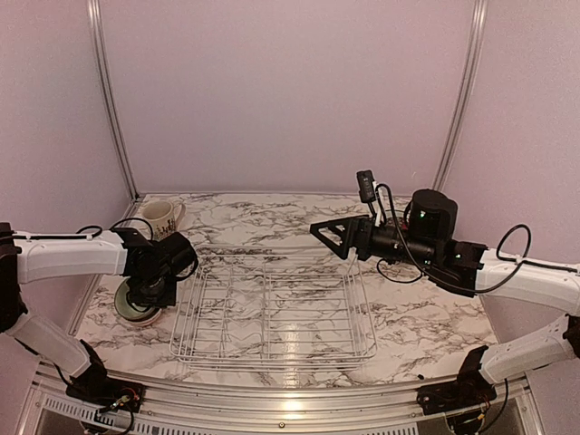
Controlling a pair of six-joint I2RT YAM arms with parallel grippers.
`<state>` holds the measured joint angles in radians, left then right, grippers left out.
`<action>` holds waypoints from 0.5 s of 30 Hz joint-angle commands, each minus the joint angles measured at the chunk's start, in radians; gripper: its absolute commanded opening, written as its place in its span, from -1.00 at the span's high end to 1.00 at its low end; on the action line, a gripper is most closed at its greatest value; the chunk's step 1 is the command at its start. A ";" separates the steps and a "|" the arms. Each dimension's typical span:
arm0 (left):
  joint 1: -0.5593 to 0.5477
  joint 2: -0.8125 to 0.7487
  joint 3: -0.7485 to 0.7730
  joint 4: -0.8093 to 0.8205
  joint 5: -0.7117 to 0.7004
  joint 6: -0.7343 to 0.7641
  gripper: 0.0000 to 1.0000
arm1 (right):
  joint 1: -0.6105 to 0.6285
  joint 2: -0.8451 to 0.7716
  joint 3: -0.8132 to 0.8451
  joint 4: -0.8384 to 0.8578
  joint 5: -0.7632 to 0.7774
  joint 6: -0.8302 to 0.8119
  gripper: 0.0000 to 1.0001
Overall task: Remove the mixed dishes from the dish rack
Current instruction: Place the bowl in the bowl.
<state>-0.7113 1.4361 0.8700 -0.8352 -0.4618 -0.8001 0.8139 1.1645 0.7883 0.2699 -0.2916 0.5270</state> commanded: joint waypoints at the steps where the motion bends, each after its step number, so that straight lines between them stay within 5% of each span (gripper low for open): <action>1: 0.003 -0.022 0.011 -0.029 -0.003 -0.001 0.62 | -0.004 -0.020 0.026 -0.022 0.012 -0.006 -0.95; 15: 0.003 -0.132 0.095 -0.096 0.008 0.022 0.15 | -0.004 -0.033 0.053 -0.080 0.062 -0.047 -0.95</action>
<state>-0.7105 1.3418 0.9310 -0.8715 -0.4500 -0.7910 0.8139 1.1572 0.7887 0.2298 -0.2611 0.5060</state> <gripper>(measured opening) 0.412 0.977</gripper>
